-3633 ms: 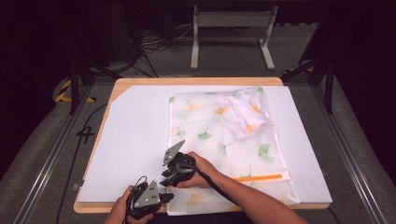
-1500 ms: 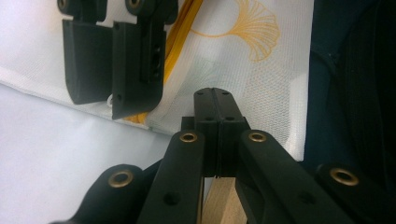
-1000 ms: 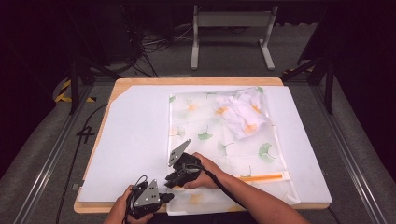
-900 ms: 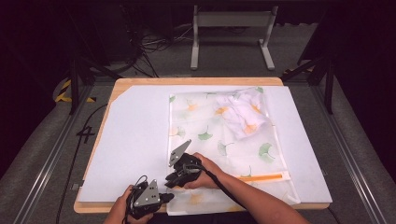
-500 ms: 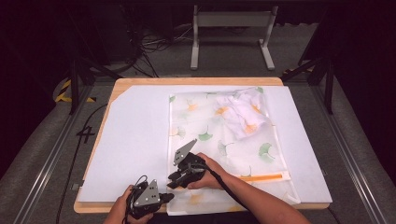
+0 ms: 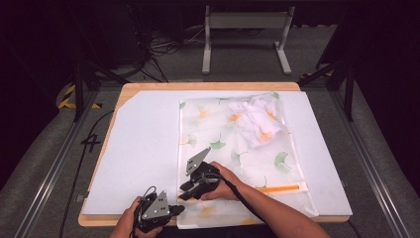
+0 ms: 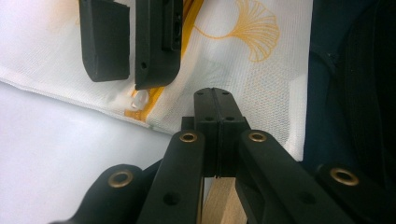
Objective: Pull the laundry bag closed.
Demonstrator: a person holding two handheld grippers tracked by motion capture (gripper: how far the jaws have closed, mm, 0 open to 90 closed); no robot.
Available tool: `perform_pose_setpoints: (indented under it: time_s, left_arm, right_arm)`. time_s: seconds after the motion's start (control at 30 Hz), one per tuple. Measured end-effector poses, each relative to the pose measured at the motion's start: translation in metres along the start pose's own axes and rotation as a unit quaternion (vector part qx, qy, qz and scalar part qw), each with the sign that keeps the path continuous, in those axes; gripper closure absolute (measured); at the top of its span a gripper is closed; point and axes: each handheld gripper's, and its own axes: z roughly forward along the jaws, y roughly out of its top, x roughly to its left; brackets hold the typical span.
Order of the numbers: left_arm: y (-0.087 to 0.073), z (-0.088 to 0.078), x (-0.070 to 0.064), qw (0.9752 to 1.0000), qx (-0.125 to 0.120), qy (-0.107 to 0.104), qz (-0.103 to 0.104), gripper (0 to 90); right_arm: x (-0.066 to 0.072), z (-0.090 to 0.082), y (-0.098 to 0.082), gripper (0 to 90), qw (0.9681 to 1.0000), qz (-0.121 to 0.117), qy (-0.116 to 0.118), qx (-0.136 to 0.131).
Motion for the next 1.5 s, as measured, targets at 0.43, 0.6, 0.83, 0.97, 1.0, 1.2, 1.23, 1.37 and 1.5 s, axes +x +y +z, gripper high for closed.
perform_pose_setpoints:
  time_s: [0.43,0.6,0.83,0.97,1.0,1.2,1.23,1.37,1.5]
  left_arm:
    - [0.000,0.000,0.000,1.0000,0.001,0.000,0.003,90.0]
    - [0.000,0.000,0.000,1.0000,-0.003,0.000,-0.001,90.0]
    - [0.000,0.000,0.000,1.0000,-0.003,-0.001,-0.003,90.0]
    - [0.000,0.000,0.000,1.0000,-0.001,0.000,-0.004,90.0]
    - [0.000,0.000,0.000,1.0000,-0.002,-0.001,-0.003,90.0]
    - [0.000,0.000,0.000,1.0000,-0.002,-0.001,-0.005,90.0]
    - [0.000,0.000,0.000,1.0000,-0.003,-0.003,-0.005,90.0]
    - [0.000,0.000,0.001,1.0000,0.000,-0.002,-0.001,90.0]
    - [0.000,0.000,0.000,1.0000,-0.002,-0.002,-0.004,90.0]
  right_arm:
    - [-0.004,0.017,0.019,52.7,0.9996,-0.013,-0.014,0.019]
    - [-0.002,0.023,0.021,59.8,0.9994,-0.018,-0.021,0.021]
    - [-0.004,0.007,0.016,76.8,0.9996,-0.008,-0.022,0.015]
    - [-0.005,-0.002,0.009,70.9,0.9999,0.011,-0.003,0.011]
    - [-0.005,-0.002,0.008,69.8,0.9999,0.005,0.004,0.011]
    - [-0.002,0.005,0.008,60.6,0.9998,-0.011,0.003,0.016]
    - [-0.002,0.005,0.009,57.5,0.9998,-0.010,-0.003,0.016]
    - [-0.003,0.009,0.012,52.7,0.9999,-0.011,-0.006,0.009]
    - [-0.002,0.016,0.012,60.2,0.9998,-0.013,-0.001,0.015]
